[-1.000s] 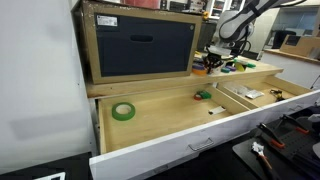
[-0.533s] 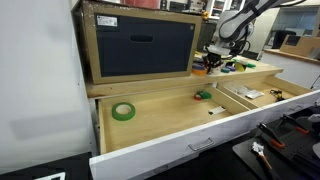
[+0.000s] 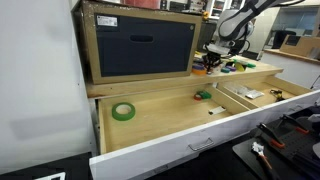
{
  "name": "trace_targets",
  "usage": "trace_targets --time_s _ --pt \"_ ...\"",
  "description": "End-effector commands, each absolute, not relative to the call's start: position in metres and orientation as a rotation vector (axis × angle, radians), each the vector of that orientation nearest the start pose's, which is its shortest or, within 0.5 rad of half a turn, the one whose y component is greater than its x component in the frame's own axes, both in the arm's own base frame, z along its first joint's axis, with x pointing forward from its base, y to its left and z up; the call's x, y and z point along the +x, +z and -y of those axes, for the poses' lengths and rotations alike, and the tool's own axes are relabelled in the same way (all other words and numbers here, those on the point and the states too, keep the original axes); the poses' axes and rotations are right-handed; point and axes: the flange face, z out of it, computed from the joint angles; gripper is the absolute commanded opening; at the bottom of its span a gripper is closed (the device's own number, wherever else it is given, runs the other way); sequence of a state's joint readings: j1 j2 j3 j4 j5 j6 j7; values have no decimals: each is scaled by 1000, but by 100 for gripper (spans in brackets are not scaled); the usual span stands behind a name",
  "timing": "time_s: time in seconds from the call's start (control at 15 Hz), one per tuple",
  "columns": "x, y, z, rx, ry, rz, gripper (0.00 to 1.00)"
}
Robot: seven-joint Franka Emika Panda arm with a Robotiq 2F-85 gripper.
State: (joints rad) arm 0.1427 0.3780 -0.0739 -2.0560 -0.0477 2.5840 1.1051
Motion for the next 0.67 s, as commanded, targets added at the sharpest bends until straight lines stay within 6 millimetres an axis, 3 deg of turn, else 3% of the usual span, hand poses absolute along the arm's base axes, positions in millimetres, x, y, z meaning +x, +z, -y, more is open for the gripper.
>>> trace_targets --time_s 0.0,0.6 --pt "612 267 -44 -2694 -235 -1511 0" --pt "610 257 -42 -2703 -202 -1525 0"
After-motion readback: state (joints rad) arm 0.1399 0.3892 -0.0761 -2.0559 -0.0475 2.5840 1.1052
